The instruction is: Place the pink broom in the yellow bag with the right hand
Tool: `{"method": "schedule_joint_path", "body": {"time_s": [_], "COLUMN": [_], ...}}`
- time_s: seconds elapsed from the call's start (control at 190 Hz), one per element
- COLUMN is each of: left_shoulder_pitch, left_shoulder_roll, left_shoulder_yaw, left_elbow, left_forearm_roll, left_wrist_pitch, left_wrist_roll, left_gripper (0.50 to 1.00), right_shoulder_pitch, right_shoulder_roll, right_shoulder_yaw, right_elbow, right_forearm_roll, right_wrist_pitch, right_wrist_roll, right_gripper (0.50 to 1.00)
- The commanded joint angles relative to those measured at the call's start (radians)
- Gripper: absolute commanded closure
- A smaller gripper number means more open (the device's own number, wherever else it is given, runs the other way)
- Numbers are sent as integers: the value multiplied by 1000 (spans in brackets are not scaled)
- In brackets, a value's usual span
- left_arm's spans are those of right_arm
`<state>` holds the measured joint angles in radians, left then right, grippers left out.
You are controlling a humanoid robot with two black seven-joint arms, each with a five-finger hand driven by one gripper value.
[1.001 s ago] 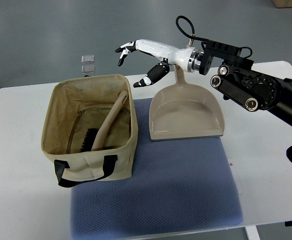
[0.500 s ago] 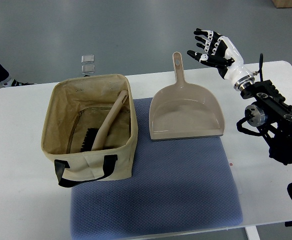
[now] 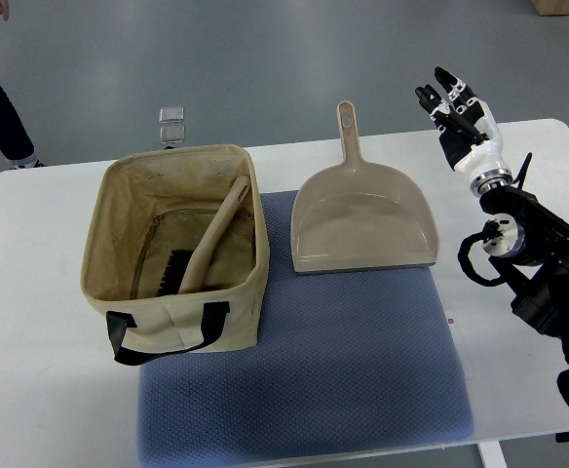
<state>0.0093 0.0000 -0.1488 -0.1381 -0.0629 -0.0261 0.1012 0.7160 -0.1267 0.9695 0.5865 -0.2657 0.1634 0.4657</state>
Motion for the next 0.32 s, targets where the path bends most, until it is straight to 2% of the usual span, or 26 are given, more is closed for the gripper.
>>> {"method": "schedule_joint_path", "body": {"time_s": [0.0,0.316], "left_shoulder_pitch": [0,0], "left_shoulder_roll": [0,0], "left_shoulder_yaw": [0,0], "left_elbow": [0,0], "left_forearm_roll": [0,0], "left_wrist_pitch": [0,0], "left_wrist_roll": [0,0], "left_gripper": [500,500], "right_shoulder_pitch": [-1,-9], "right_shoulder_roll": [-1,1], "right_shoulder_yaw": [0,-2], "right_elbow": [-11,-14], "right_forearm_roll": [2,0], "right_wrist_pitch": [-1,-11], "right_wrist_roll": [1,2], "right_gripper": [570,570]}}
